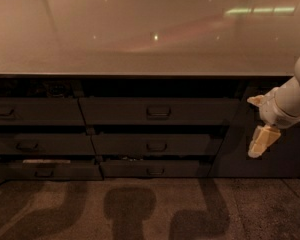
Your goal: Open top drawer
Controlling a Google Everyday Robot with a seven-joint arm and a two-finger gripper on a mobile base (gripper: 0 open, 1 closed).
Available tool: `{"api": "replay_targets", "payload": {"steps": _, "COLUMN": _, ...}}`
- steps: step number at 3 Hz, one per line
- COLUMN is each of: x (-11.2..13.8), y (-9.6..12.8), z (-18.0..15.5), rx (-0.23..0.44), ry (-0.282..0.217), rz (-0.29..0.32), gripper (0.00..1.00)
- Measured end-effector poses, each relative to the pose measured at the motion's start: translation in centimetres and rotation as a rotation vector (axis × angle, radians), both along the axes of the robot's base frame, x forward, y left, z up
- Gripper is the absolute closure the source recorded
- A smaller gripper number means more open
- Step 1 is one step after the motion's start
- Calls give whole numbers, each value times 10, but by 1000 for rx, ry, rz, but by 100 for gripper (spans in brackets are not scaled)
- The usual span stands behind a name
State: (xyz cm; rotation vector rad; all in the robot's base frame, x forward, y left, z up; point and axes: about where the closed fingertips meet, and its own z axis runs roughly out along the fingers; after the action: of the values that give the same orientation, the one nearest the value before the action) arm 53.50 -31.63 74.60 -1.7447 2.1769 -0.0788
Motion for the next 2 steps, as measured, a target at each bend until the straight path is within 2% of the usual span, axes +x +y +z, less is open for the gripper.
{"api": "replay_targets", "payload": {"steps": 1, "x": 7, "y": 50, "z": -5, "rx": -66, "ry": -27, "rz": 63, "gripper": 0}}
{"api": "replay_targets", "payload": {"steps": 2, "x": -16, "y": 98, "z": -40, "rx": -188, "ry": 11, "rz": 158, "gripper": 0}}
